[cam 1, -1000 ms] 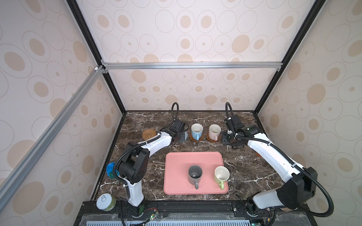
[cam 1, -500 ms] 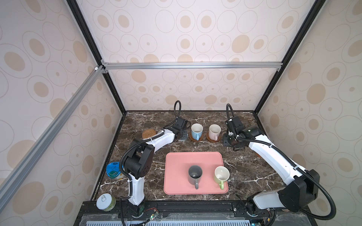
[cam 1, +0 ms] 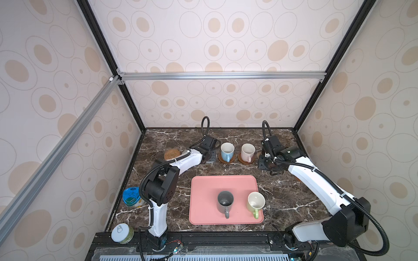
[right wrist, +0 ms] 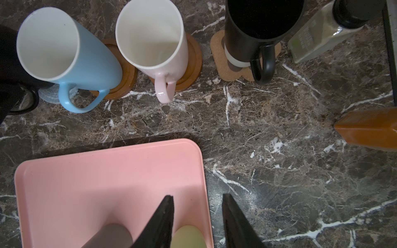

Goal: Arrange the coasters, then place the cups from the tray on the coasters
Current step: 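Lower the black mug onto the grey coaster beside the light-blue mug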

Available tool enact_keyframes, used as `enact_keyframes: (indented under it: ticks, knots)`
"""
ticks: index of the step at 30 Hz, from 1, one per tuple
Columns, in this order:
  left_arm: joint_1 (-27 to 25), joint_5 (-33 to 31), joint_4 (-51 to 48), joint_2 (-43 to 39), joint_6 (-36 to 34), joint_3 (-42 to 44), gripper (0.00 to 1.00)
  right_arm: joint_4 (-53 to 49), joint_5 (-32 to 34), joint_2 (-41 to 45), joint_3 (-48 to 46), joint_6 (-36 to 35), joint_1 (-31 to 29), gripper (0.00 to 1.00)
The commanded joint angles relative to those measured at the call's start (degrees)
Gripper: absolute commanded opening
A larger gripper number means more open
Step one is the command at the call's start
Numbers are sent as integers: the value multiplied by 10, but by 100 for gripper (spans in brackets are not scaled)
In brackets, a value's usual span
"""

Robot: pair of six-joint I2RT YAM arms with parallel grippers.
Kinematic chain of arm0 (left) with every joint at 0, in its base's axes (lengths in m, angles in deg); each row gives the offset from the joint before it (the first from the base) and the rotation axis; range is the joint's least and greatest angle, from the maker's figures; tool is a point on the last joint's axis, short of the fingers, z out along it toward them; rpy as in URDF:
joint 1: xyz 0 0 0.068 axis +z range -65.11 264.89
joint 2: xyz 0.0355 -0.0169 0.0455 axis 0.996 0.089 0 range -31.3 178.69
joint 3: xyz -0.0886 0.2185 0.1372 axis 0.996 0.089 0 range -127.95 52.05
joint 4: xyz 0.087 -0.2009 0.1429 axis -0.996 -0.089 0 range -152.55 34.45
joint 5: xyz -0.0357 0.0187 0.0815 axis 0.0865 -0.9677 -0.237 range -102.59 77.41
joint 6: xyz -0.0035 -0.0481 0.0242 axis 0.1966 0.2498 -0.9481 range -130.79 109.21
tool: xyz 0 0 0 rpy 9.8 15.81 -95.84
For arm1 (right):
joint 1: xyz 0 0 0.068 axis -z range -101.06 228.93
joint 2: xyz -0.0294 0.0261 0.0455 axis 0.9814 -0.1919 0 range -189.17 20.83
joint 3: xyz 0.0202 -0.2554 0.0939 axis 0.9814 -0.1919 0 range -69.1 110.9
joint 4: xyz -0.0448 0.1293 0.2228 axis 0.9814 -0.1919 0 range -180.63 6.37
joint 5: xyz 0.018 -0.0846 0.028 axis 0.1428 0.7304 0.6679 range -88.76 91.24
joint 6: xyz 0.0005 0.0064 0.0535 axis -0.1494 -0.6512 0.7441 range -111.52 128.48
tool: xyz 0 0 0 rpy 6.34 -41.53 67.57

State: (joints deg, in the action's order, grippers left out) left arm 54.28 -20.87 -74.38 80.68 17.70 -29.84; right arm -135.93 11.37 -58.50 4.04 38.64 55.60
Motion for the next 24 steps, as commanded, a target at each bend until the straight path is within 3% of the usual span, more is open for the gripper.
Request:
enact_keyframes:
  ticks: [1,24]
  knots:
    - [4,-25,39,-8,-3,-9,6,-8,6,13,-11,9,6,41]
    - [4,-19,55,9,12,18,6,-6,2,14,-20,10,6,41]
